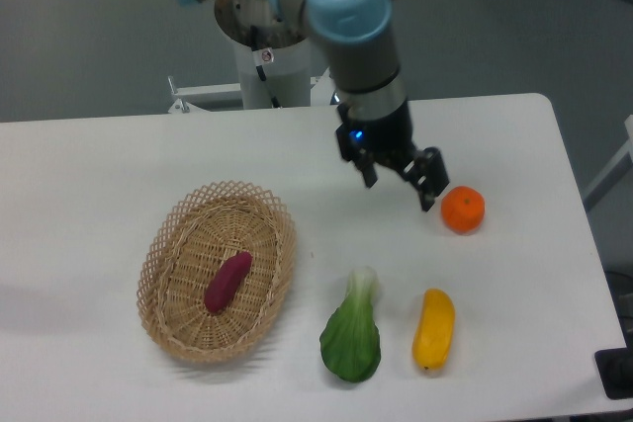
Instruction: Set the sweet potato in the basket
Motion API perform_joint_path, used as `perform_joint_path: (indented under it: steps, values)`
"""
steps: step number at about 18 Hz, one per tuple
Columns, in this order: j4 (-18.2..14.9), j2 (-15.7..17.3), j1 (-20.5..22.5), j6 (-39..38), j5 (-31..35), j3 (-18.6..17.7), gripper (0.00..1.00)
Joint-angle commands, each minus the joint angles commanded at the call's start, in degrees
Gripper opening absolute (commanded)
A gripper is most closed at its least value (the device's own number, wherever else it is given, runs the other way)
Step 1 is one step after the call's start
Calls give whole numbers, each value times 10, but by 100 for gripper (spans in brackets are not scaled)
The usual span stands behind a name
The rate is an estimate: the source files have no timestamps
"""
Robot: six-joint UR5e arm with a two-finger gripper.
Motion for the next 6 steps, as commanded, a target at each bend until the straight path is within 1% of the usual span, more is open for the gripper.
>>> perform_joint_path:
  steps: [2, 6]
  values:
    - [-5, 6, 9, 4, -4, 0, 100]
    - [-4, 7, 9, 4, -4, 0, 100]
